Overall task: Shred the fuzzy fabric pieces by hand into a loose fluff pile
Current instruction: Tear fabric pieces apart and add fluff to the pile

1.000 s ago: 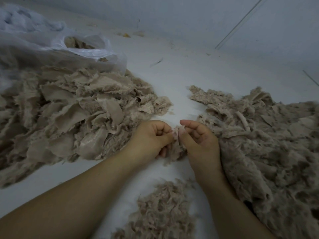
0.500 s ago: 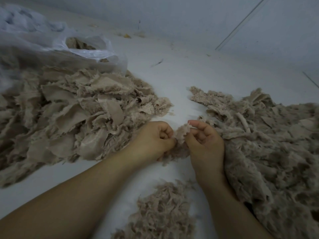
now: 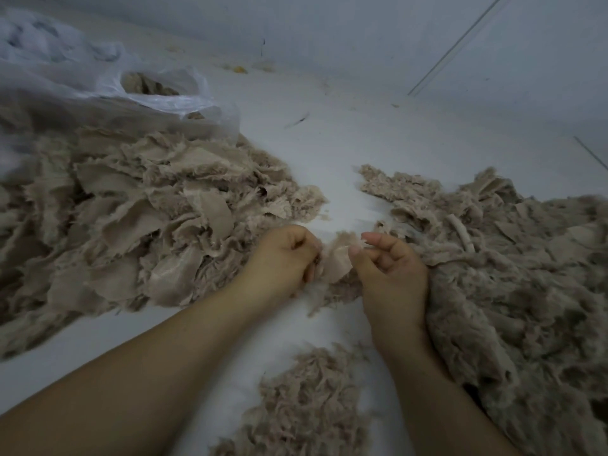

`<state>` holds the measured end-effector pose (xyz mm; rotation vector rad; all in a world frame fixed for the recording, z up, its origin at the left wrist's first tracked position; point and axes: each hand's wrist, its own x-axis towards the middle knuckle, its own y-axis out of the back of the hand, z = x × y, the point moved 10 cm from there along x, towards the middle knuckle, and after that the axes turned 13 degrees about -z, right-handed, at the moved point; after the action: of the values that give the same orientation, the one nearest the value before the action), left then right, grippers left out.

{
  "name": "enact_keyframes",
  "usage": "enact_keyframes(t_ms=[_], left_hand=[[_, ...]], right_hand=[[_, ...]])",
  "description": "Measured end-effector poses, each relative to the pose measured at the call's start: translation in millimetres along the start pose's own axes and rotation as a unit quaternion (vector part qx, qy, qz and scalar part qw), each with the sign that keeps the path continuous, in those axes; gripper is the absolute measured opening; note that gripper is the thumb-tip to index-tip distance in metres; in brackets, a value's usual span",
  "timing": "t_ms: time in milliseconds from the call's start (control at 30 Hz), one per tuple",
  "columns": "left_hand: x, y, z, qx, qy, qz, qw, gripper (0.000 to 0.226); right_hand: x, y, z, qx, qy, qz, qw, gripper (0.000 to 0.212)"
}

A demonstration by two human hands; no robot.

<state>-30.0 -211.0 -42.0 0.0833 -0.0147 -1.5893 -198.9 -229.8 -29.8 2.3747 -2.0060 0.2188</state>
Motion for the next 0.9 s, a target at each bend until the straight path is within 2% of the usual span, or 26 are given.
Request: enact_keyframes(t_ms=[33,100,200,300,367,433,500,567,633,700,733,800,833,867,900], left_hand=[[-0.7,-0.1,1.3,-0.034,-0.002,-0.005,0.999,0.035],[-2.6,-7.7,8.1,-0.013,-0.015,-0.043,0.999,0.047],[-3.6,-20.6,10.9,0.071,-0.022,-0.089,0.993,0.030],[-1.9,-11.2,0.1,0.002,0.018,-0.083,0.996,0.033],[-3.4,-10.2,-3.9,-0.061,0.038,-0.095,0.993,0.033],[-2.5,-2.6,1.0,-0.145,0.010,-0.063,0.987,0.027],[-1.7,23.7,7.3,-0.247,-0.053,0.033,0.967,0.016],[-2.9,39.6,13.6,-0.268,-0.100,0.085,0.954,0.008],[-3.1,34.2,11.4,-0.185,-0.083,0.077,0.976,0.024],[-2.7,7.1,12.5,0.037,-0.052,-0.002,0.998,0.032],[-2.6,-12.2,10.8,0.159,-0.034,-0.063,0.985,0.034],[-5.1,-39.0,10.5,0.405,-0.042,-0.115,0.906,0.033],[-6.0,-45.8,16.9,0.476,-0.072,-0.103,0.870,0.024],[-7.0,-47.7,23.0,0.492,-0.102,-0.085,0.860,0.015],[-7.5,-45.6,25.8,0.475,-0.120,-0.068,0.869,0.009]], right_hand=[[0.0,0.1,0.0,-0.002,-0.002,0.001,1.000,0.016],[-0.9,-0.5,-0.5,-0.004,-0.004,-0.002,1.000,0.013],[-1.8,-1.3,-1.5,-0.018,-0.002,-0.006,1.000,0.010],[-1.2,-0.7,-1.5,-0.009,-0.002,-0.002,1.000,0.003],[-1.6,-7.3,-1.4,-0.011,-0.002,-0.028,1.000,0.009],[-3.1,-14.8,-3.3,-0.039,0.001,-0.055,0.998,0.017],[-2.0,-8.6,-2.5,-0.026,-0.001,-0.029,0.999,0.018],[-1.0,1.0,0.7,0.032,-0.013,0.011,0.999,0.016],[-0.1,2.5,1.0,0.048,-0.011,0.014,0.999,0.018],[-0.8,0.0,-0.7,0.042,0.001,0.002,0.999,0.020],[-1.3,-1.1,-0.6,0.045,0.003,0.002,0.999,0.021],[-2.2,0.9,1.1,0.051,0.000,0.011,0.999,0.021],[-2.2,2.2,1.4,0.052,0.000,0.016,0.999,0.022],[-2.0,3.3,1.4,0.052,0.000,0.019,0.998,0.021],[-1.4,3.9,1.4,0.052,0.001,0.021,0.998,0.020]])
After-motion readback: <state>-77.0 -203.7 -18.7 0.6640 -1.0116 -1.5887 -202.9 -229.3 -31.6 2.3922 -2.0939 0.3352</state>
